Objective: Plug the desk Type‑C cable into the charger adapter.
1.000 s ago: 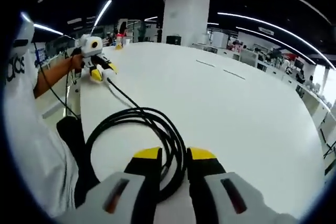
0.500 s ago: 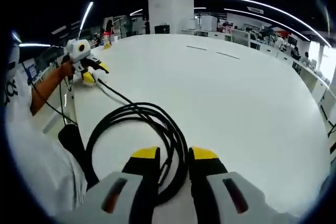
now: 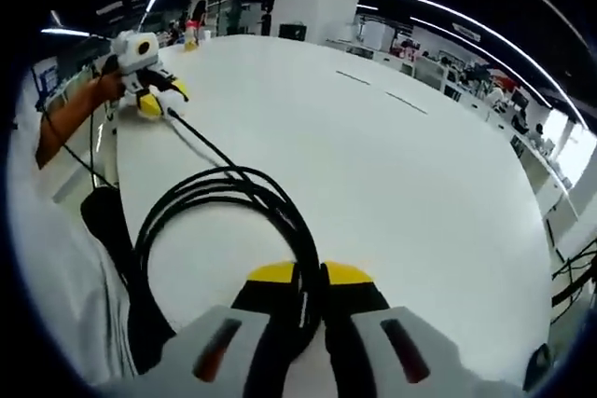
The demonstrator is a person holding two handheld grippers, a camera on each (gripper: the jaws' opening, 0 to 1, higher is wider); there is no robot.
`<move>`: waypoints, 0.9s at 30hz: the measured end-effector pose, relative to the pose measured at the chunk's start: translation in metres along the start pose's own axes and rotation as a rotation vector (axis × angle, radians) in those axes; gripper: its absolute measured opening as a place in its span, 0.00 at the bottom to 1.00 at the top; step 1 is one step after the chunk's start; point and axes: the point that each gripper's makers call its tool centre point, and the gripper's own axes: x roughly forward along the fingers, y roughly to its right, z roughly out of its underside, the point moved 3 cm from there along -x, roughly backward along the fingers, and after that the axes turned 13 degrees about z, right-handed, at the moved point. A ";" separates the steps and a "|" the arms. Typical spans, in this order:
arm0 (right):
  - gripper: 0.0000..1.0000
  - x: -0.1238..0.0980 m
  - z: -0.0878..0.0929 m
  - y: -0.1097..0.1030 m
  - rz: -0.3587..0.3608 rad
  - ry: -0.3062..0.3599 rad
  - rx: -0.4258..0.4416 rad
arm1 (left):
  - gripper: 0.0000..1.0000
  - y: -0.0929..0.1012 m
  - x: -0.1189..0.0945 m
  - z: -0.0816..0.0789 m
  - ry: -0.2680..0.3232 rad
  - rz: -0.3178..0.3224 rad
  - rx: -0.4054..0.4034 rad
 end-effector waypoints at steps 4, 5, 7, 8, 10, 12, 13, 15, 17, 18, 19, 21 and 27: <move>0.07 0.001 0.000 0.001 0.017 0.000 -0.022 | 0.28 0.001 0.000 0.000 0.008 -0.041 -0.009; 0.07 0.001 0.000 0.003 0.021 -0.001 -0.023 | 0.28 0.001 0.000 0.000 0.010 -0.050 -0.012; 0.07 0.002 0.000 0.004 0.031 0.004 -0.029 | 0.28 0.001 -0.001 0.000 0.018 -0.066 -0.015; 0.07 0.003 -0.001 0.005 0.032 0.005 -0.032 | 0.28 0.000 -0.001 0.000 0.021 -0.070 -0.018; 0.07 0.004 -0.001 0.007 0.032 0.009 -0.028 | 0.28 0.000 -0.001 0.000 0.034 -0.076 -0.028; 0.07 0.004 -0.002 0.008 0.036 0.014 -0.023 | 0.28 -0.001 -0.002 0.000 0.052 -0.085 -0.038; 0.07 0.005 -0.003 0.009 0.041 0.017 -0.024 | 0.28 -0.002 -0.001 0.000 0.056 -0.089 -0.039; 0.06 0.005 -0.004 0.009 0.047 0.015 -0.029 | 0.28 -0.002 -0.001 0.000 0.058 -0.093 -0.039; 0.06 0.006 -0.005 0.010 0.055 0.016 -0.036 | 0.28 -0.004 -0.001 0.000 0.058 -0.097 -0.038; 0.06 0.007 -0.006 0.011 0.058 0.018 -0.039 | 0.28 -0.005 -0.001 -0.001 0.058 -0.102 -0.037; 0.06 0.008 -0.007 0.012 0.058 0.019 -0.041 | 0.28 -0.007 -0.001 -0.001 0.060 -0.111 -0.038; 0.06 0.009 -0.008 0.013 0.059 0.022 -0.042 | 0.28 -0.009 -0.001 -0.001 0.063 -0.117 -0.036; 0.06 0.017 -0.016 0.015 0.062 0.033 -0.042 | 0.28 -0.020 0.000 -0.003 0.065 -0.144 -0.037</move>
